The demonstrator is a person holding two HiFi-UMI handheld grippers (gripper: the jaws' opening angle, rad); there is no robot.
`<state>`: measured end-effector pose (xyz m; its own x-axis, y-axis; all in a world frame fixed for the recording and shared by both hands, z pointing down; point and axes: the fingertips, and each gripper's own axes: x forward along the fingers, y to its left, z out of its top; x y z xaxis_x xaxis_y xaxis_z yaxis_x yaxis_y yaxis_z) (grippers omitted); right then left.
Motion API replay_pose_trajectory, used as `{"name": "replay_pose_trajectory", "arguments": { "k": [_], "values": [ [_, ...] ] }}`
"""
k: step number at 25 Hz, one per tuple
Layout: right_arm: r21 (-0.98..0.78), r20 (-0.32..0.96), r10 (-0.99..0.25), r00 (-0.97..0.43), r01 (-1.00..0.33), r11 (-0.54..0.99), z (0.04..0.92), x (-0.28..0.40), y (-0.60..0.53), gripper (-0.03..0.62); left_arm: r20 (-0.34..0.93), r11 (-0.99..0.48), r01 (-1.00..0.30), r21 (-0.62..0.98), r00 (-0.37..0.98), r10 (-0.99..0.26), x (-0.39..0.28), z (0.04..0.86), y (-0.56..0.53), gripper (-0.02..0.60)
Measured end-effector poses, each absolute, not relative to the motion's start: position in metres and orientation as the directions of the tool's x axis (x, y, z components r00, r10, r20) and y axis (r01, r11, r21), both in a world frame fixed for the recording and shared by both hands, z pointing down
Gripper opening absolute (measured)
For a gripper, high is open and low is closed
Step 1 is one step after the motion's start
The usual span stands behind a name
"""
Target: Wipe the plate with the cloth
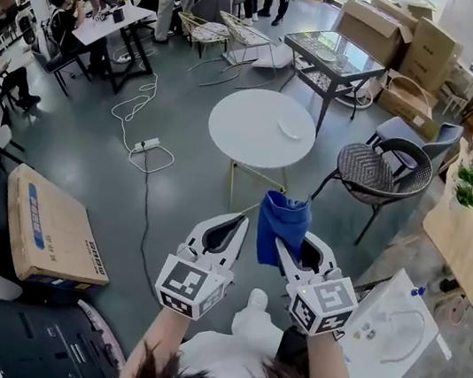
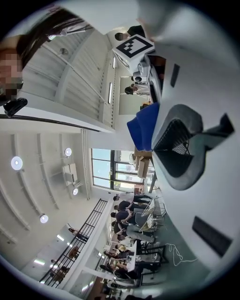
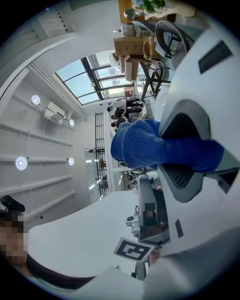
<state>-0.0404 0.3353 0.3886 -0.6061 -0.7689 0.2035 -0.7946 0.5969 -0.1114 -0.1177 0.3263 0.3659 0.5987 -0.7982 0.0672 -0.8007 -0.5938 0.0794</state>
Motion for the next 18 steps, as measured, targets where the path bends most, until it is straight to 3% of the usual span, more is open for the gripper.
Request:
{"name": "replay_pose_trajectory", "arguments": {
  "k": [18],
  "values": [
    [-0.100,0.236,-0.738,-0.632,-0.772,0.628,0.392,0.027,0.193,0.133,0.097,-0.506,-0.849,0.150,0.522,-0.847,-0.068,0.375,0.178,0.009]
  ]
}}
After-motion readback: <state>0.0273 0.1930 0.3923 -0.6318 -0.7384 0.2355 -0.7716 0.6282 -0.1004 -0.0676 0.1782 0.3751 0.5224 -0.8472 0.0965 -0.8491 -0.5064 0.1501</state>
